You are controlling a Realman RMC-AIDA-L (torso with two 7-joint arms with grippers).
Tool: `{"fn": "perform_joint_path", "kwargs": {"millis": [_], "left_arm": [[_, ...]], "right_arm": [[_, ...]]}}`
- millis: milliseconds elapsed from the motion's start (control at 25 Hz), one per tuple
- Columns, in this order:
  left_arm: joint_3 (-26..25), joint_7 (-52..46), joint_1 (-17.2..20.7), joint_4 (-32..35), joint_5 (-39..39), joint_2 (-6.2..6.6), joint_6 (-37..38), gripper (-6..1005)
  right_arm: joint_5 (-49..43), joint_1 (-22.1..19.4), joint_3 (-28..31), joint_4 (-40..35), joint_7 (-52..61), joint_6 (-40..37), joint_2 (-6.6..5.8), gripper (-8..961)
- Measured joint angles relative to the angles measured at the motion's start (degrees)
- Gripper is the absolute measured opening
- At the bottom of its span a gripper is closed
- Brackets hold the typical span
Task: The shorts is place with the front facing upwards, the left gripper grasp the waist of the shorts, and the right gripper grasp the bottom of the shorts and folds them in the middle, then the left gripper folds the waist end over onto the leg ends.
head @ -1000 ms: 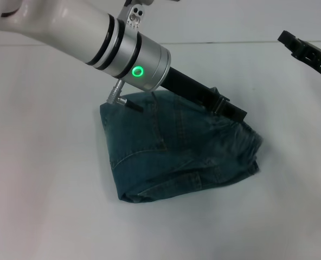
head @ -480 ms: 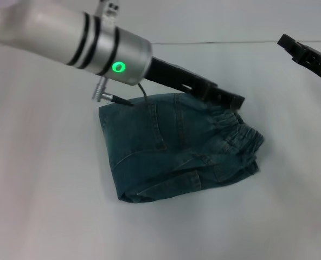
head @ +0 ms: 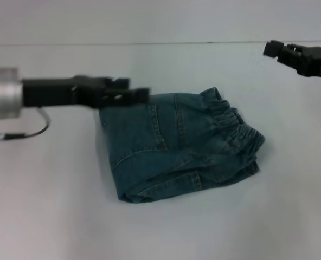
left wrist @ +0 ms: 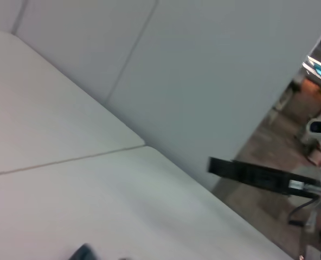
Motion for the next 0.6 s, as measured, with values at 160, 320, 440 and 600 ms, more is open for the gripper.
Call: {"fn": "perform_joint_path", "kwargs": {"millis": [160, 320, 440, 600], "left_arm": [[-5.34, 4.06, 5.75, -0.17, 0.00, 0.98, 4.28, 876], [-9.98, 7.65, 8.83, -0.31, 0.08, 0.82, 7.65, 876], [-12.95, 10.39, 11.41, -0.22, 1.37, 0.70, 10.71, 875], [-13.69, 11.67, 12.93, 0.61, 4.03, 0.82, 12.19, 875]], "right_arm": [[-8.03, -0.72, -1.78, -9.38, 7.20, -8.20, -0.79, 185], [-13.07, -0.75, -1.82, -12.81, 7.50, -11.92, -0.43, 309], [-16.67, -1.24, -1.75, -13.97, 6.47, -12.59, 0.09, 496], [-19.08, -2.39, -2.14, -14.21, 4.22, -14.26, 0.31, 684]]}}
